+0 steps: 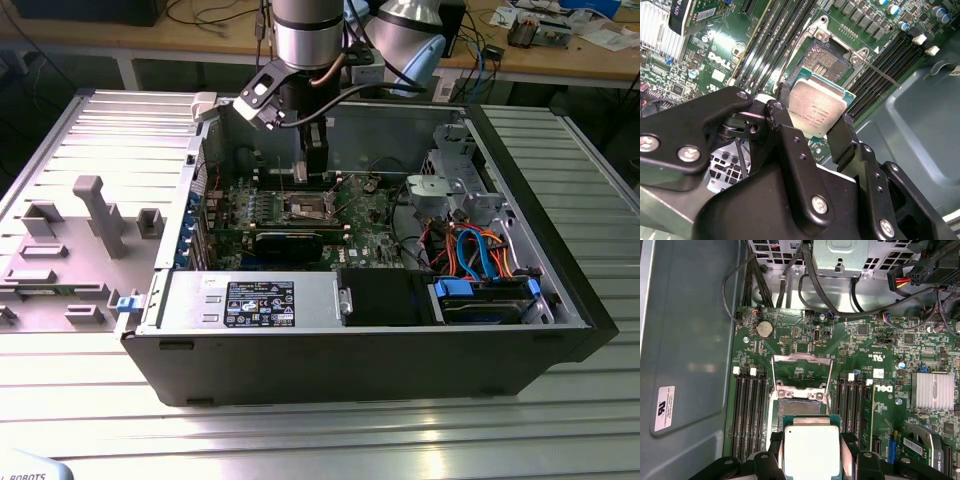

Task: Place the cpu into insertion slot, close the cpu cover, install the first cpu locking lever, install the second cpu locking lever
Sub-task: 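Place the cpu into insertion slot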

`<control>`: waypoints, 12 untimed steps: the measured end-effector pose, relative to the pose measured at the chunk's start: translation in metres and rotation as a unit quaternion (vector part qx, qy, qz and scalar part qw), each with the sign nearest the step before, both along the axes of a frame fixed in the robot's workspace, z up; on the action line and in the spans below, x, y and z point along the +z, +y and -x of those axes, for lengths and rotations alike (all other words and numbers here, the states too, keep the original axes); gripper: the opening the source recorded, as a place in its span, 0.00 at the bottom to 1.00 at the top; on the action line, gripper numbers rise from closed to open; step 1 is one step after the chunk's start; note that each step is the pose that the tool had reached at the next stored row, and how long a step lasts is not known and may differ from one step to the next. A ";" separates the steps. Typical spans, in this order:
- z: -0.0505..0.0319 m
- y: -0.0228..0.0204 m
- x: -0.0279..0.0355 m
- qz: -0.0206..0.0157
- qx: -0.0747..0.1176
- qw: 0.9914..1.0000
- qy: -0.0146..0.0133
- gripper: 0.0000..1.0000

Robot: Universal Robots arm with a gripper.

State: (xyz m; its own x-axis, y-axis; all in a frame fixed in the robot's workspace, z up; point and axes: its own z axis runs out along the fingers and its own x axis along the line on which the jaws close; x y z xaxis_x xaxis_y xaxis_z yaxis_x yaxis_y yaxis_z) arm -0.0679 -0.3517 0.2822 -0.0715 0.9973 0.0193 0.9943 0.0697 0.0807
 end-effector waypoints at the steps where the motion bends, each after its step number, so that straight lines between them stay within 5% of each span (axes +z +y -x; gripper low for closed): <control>1: 0.0000 0.0000 -0.0009 0.000 0.000 1.000 0.000 0.54; 12: 0.0000 0.0000 -0.0113 0.000 0.001 1.000 0.000 0.54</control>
State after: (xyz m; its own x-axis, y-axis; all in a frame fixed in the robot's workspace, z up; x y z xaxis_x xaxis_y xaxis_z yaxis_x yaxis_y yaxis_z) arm -0.0680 -0.3518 0.2709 -0.0740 0.9971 0.0189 0.9941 0.0723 0.0804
